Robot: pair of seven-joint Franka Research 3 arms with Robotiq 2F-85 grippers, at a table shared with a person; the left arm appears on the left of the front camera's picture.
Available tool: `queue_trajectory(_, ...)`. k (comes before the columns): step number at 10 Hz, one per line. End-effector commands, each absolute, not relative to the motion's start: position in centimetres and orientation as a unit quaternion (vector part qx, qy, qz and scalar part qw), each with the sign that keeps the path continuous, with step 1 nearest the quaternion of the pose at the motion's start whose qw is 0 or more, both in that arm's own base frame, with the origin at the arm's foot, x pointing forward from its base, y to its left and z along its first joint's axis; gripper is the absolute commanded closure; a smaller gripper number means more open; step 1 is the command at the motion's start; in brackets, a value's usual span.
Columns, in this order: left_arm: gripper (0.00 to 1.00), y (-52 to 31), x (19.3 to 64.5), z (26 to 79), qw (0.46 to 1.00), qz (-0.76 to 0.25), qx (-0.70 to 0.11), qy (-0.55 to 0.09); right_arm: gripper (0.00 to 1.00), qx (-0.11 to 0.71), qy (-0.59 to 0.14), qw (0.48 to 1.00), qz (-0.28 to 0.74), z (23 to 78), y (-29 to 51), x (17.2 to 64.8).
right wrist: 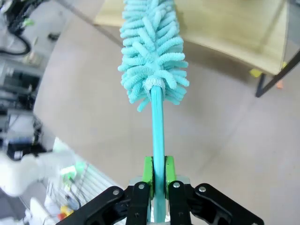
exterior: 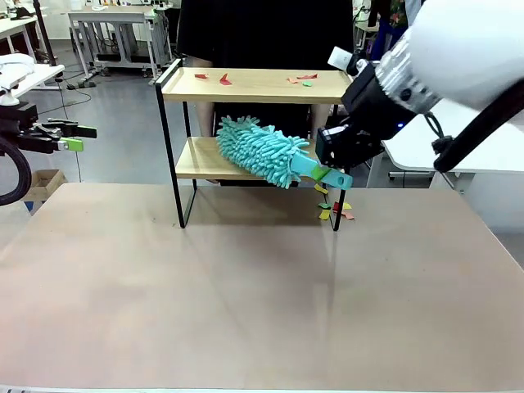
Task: Clean the shelf.
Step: Clean the specific section of the Shelf indicated by the human with the Duster.
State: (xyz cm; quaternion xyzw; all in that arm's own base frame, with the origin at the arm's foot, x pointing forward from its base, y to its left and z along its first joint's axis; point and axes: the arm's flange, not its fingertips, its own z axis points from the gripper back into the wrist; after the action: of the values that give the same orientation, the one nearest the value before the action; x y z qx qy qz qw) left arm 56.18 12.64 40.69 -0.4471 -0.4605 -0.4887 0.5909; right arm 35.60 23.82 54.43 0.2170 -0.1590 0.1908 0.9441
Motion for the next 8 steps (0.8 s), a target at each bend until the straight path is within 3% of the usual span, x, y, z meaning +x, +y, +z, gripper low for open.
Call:
queue_trajectory(1, 0.00, 12.6, 56.1, 40.9, 0.589, -0.491, -0.445, -0.463, 0.87, 0.258, -0.122, 0.923, 0.258, 54.7, 21.8, 35.7)
queue_trajectory(5, 0.00, 12.6, 56.1, 40.9, 0.589, -0.491, -0.445, -0.463, 0.87, 0.264, -0.085, 0.896, 0.348, 54.8, 18.3, 32.5)
queue_trajectory(8, 0.00, 12.6, 56.1, 40.9, 0.589, -0.491, -0.445, -0.463, 0.87, 0.210, -0.044, 0.903, 0.373, 53.9, 14.9, 29.7)
